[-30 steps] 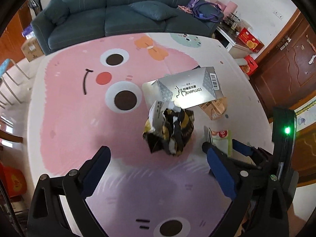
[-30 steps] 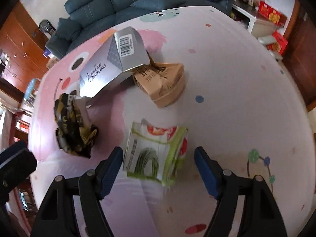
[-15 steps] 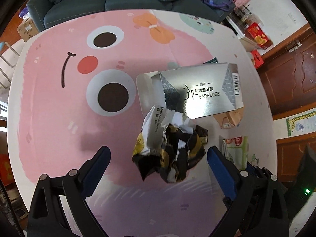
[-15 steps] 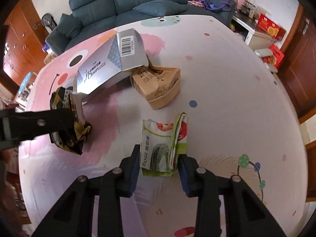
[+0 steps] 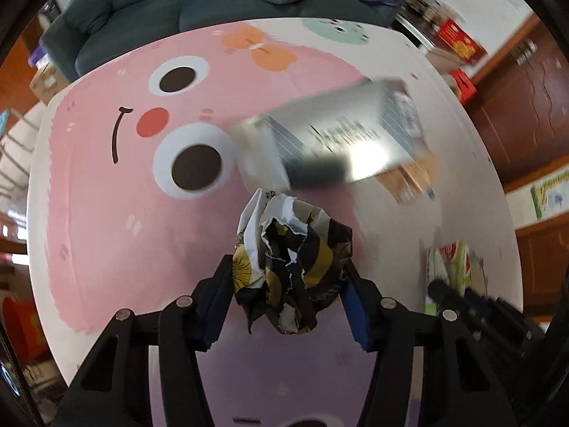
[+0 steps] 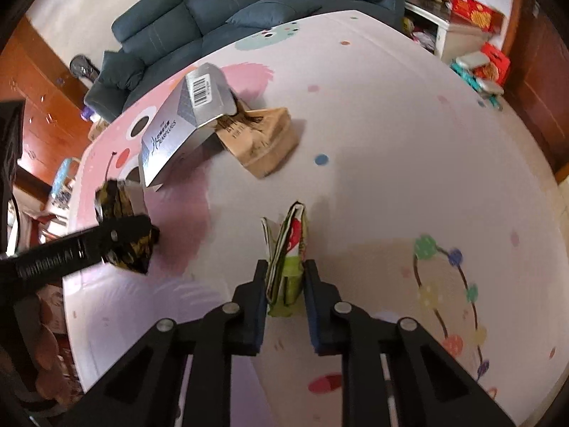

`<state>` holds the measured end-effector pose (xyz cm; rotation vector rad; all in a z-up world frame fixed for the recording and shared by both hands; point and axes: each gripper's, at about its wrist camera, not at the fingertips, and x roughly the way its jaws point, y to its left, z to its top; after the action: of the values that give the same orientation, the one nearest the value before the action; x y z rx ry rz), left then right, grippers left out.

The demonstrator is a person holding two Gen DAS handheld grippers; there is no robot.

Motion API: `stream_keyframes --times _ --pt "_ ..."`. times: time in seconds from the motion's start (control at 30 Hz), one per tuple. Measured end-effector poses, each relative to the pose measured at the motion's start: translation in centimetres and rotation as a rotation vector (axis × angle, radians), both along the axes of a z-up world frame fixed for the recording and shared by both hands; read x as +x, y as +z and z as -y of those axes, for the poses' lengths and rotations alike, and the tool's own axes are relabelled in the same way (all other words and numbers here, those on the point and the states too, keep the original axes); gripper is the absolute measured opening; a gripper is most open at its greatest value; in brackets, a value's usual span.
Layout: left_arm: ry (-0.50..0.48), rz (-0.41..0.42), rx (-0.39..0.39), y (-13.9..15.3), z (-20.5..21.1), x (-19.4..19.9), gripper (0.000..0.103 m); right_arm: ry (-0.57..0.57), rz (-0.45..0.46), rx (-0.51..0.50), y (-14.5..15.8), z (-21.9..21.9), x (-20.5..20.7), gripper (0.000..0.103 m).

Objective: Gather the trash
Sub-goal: 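Carry both wrappers over the trash bin with both tools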

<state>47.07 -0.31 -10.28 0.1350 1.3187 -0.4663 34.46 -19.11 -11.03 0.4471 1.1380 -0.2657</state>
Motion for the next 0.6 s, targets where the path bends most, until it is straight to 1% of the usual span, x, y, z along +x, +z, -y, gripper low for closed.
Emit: stream_keyframes --times 0.1,0.23,0.4,0.6 --pt "-0.074 0.048 0.029 1.3 0.8 -3.1 0.055 -0.029 0.008 0.014 0.8 0.9 -1.9 0.018" --pt "-0.154 0.05 0.041 2.6 2.2 -7.3 0.055 -0.059 0.035 0.013 2.8 1.9 -4.9 0.018" --pt "-0.215 0.065 0.017 4.6 4.1 -12.2 0.055 -0.082 0.066 0.0 5.2 3.1 -9.2 0.018" --pt "-0.281 0.095 0.022 5.9 6.5 -16.8 0.055 -0.077 0.099 -0.027 7.0 3.9 -13.4 0.018"
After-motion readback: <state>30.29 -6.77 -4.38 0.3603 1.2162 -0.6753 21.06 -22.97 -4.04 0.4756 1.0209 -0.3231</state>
